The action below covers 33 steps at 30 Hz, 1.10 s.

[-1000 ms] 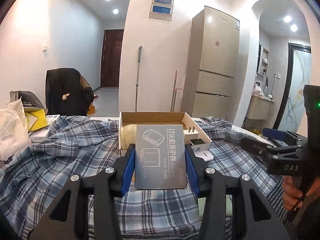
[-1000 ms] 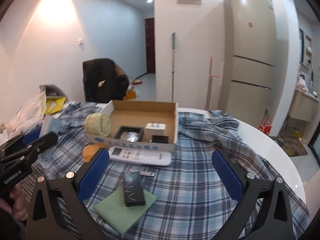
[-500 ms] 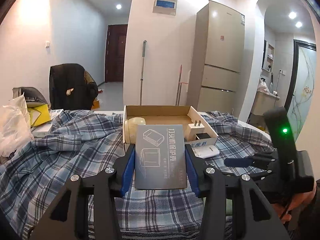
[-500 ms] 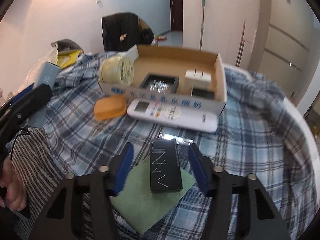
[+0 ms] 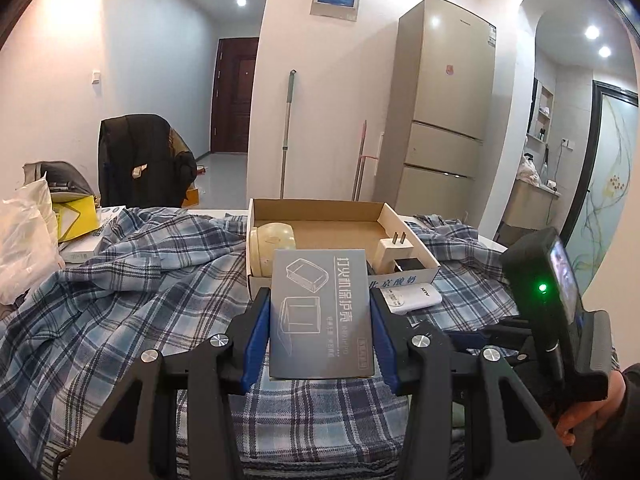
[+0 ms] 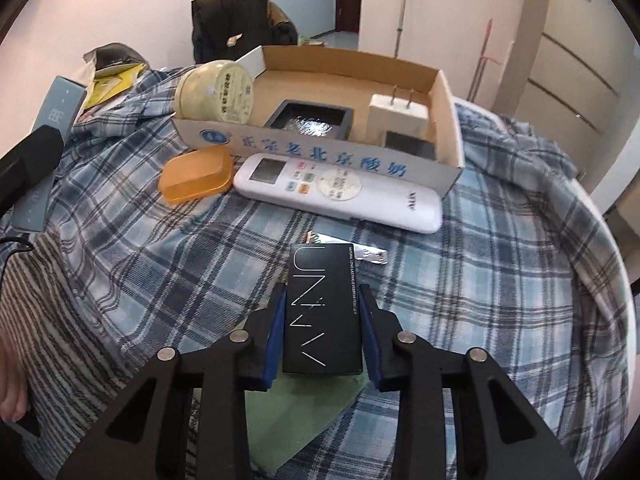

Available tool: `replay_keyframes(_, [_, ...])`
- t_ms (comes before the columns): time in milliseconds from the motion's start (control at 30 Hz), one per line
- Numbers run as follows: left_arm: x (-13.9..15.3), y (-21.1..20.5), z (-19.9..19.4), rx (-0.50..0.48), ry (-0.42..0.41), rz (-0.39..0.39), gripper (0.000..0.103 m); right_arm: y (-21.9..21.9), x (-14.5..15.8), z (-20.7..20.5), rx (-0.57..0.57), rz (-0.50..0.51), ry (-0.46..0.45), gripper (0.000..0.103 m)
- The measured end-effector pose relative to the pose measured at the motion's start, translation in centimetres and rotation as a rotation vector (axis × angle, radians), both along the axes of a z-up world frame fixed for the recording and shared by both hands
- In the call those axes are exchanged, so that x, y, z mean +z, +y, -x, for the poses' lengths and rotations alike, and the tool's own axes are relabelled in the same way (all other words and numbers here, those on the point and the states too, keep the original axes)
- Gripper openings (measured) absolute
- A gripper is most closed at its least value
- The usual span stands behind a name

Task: Organize rigid objects
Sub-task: 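Lower the grey box into the cardboard box with left gripper while right gripper lowers the case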

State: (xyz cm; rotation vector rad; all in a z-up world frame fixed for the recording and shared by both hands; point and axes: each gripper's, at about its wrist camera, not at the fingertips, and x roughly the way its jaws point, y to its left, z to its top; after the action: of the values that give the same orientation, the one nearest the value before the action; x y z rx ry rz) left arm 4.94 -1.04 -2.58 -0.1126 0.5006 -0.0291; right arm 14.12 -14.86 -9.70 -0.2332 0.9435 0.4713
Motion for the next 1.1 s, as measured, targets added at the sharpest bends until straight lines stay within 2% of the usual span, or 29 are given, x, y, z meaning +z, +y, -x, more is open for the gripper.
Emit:
replay_keyframes(200, [0.3,0.0,0.2,0.009,-0.016,-0.007,0.049,-1.9,2.5,1.2,-0.081,-0.038,-0.11,0.032])
replay_keyframes(367, [0.8,-0.2,0.6,0.011,-0.035,-0.023,0.049,-2.9,4.0,2.4,-0.089,-0.07,-0.136,0.032])
replay_keyframes(567, [3.0,-1.0,1.4,0.042,-0.094,-0.118,0.049,-3.7,6.0,2.7,-0.124,-0.111,-0.186,0.032])
replay_keyframes(800, [6.1,0.4,0.6,0.041,-0.1,-0.094,0.049,-4.2,9.6,1.9,-0.16,-0.171,-0.265,0.032])
replay_keyframes(1100, [10.2,2.5,-3.7,0.078,-0.102,-0.082,0.049,-4.3,14.1,-0.4,-0.195,-0.206,-0.366,0.032])
